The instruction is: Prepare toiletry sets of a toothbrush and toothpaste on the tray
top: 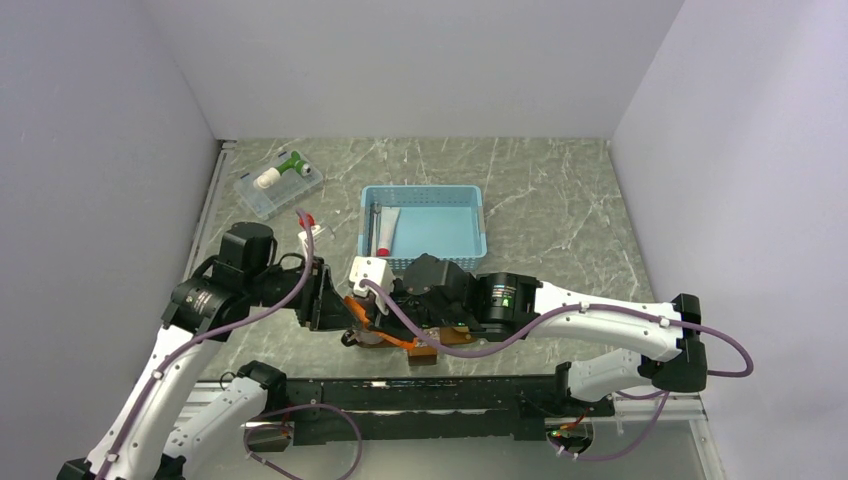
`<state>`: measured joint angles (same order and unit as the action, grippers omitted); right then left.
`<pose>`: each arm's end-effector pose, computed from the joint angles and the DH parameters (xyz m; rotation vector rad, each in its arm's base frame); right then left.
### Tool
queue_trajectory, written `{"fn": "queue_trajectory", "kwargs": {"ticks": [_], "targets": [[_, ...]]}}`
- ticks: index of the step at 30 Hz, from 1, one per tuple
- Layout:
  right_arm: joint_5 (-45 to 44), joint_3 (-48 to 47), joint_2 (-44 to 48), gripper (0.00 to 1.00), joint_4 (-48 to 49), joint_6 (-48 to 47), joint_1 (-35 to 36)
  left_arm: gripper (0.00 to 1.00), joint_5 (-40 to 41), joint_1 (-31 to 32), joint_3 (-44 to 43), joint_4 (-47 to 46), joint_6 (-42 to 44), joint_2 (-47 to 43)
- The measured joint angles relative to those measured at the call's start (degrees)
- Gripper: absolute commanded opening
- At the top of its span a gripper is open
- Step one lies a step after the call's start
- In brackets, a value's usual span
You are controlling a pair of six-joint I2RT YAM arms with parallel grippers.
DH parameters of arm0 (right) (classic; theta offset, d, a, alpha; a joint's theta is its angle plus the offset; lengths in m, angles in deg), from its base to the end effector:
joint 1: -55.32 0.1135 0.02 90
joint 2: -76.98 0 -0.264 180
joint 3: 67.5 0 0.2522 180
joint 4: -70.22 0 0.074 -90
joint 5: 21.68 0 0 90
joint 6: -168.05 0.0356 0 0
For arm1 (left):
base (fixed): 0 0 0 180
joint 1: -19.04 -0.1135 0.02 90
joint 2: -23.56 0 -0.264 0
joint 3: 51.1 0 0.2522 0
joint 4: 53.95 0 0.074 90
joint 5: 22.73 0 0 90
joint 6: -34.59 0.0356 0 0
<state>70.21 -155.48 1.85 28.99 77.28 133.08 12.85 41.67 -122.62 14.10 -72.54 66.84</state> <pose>0.0613 0.2881 0.3727 -1.3967 1.6747 0.8376 0.1022 -0.0740 0.3532 0.6447 2.2063 -1.4364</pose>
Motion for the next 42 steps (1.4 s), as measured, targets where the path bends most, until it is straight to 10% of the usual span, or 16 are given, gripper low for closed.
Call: {"fn": "queue_trajectory", "kwargs": {"ticks": [12,22,42], "targets": [[0.0,0.0,0.0,0.13,-0.7,-0.3,0.3,0.00,-0.9,0.1,1.0,-0.8,-0.1,0.6],[-1.3,0.1,0.5,0.55,-1.1,0.0,0.5,0.00,-1.1,0.1,2.0,-2.8,-1.1,0.6],[-24.0,2.6,8.2,0.64,-7.9,10.3,-0.4,0.00,19.6,10.0,-8.9,3.8,-0.1,6.4]]}}
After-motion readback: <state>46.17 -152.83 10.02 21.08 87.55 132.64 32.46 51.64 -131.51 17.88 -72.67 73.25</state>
